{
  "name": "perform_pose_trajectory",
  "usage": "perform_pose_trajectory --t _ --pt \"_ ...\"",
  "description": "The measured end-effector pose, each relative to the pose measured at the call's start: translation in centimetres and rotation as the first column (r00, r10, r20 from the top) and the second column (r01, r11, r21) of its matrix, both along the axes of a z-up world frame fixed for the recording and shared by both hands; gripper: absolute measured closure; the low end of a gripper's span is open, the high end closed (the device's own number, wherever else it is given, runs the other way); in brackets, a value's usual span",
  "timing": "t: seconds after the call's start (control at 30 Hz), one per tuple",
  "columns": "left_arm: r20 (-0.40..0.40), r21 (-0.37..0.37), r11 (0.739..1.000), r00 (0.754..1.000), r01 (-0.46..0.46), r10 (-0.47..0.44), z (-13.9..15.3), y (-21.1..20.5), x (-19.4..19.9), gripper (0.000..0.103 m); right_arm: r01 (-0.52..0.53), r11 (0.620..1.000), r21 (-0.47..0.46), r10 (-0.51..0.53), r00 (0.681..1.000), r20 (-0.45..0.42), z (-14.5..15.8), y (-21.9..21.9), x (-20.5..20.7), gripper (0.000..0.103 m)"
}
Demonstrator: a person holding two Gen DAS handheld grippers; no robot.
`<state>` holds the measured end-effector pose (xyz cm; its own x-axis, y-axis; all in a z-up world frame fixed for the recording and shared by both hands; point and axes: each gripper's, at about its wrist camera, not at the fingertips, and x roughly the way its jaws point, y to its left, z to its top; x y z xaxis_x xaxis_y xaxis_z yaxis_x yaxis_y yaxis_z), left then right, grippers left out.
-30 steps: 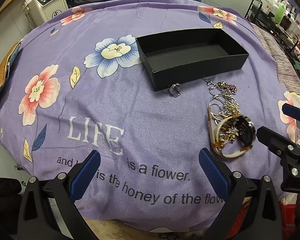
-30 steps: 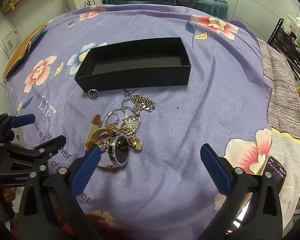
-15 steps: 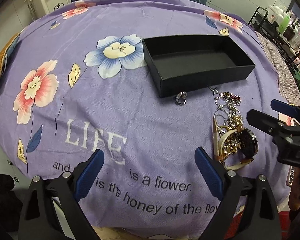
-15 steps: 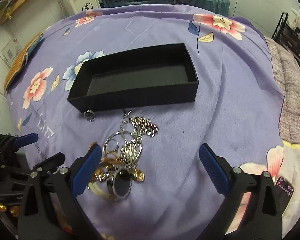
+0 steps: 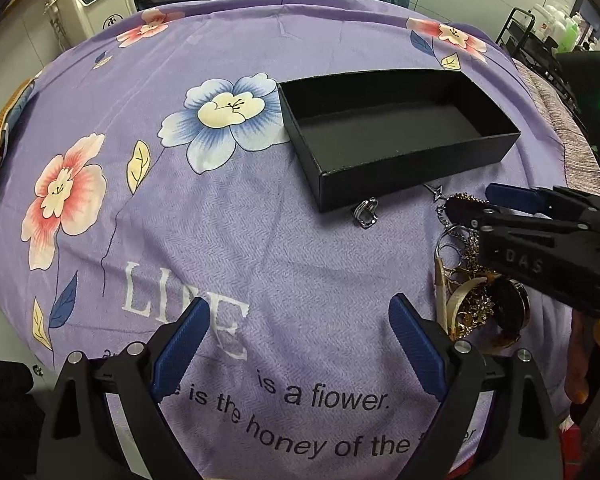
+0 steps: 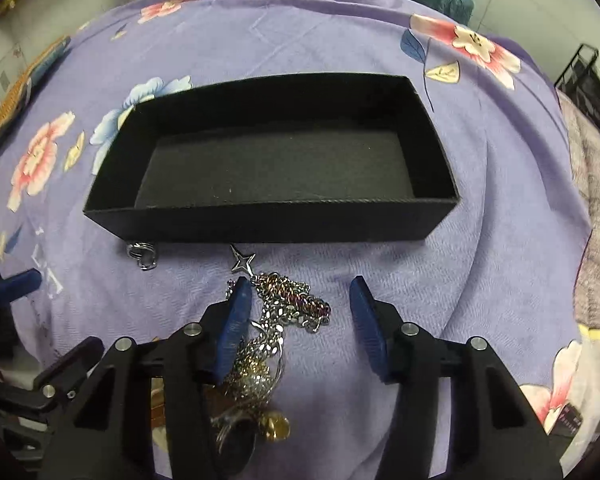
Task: Organize jewelry
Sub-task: 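Grasp the silver chain necklaces with the right gripper and lift, then carry the chains into the black box and open the right gripper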
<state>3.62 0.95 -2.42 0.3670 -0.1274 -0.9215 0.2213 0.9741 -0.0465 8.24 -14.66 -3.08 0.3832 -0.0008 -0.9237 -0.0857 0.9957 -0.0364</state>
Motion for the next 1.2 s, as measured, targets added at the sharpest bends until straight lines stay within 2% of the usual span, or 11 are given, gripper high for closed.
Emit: perform_pose_trajectory --t 0.07,0.13,0.2,0.3,0.53,0.67,0.77,0.9,0.93,0.97,1.2 --pt "0.006 -0.008 1.0 1.0 0.005 -0.005 0.1 0.0 0.0 0.014 -0.016 1.0 0.002 0.016 1.0 -0.006 0.1 0.3 -0.2 0.067" --pt "0.013 -0.016 1.0 1.0 0.012 -0.011 0.2 0.0 -0.1 0.014 -0.022 1.0 -0.001 0.022 1.0 -0.007 0.2 0.2 -0.4 0.072" --pt "0.013 -0.024 1.0 1.0 0.016 -0.015 0.1 0.0 -0.1 0.014 -0.034 0.999 -0.021 0.034 0.999 -0.002 0.3 0.2 -0.6 0.082" --pt "0.012 -0.024 0.999 1.0 0.022 -0.022 -0.1 -0.2 -0.2 0.014 -0.024 1.0 0.007 0.024 1.0 -0.001 0.5 -0.1 -0.9 0.09" --pt "0.074 -0.02 0.997 0.994 0.08 -0.078 0.6 -1.2 -0.6 0.014 0.029 0.983 0.183 -0.031 1.0 0.006 1.4 -2.5 -2.3 0.091" --pt "0.103 -0.04 0.988 0.984 0.151 -0.147 1.1 -2.6 -0.8 0.014 0.041 0.956 0.292 -0.051 0.998 0.025 3.9 -4.4 -3.3 0.095" --pt "0.151 -0.069 0.972 0.965 0.225 -0.213 1.9 -4.3 -1.3 0.014 0.027 0.938 0.345 -0.053 0.996 0.066 6.5 -5.5 -3.8 0.095" --pt "0.217 -0.11 0.94 0.931 0.323 -0.294 2.8 -7.2 -1.8 0.014 0.022 0.931 0.363 -0.062 0.993 0.099 8.8 -6.3 -4.7 0.095" --pt "0.229 -0.119 0.933 0.924 0.339 -0.306 3.0 -8.0 -1.7 0.016 0.021 0.93 0.366 -0.065 0.992 0.108 9.3 -6.3 -4.9 0.095" --pt "0.231 -0.13 0.927 0.92 0.353 -0.318 3.0 -8.7 -1.4 0.023 0.019 0.931 0.364 -0.064 0.991 0.113 9.5 -6.3 -5.0 0.095" --pt "0.215 -0.183 0.899 0.908 0.399 -0.359 2.7 -12.0 0.3 0.052 0.011 0.929 0.37 -0.064 0.989 0.132 10.5 -6.0 -6.0 0.094"
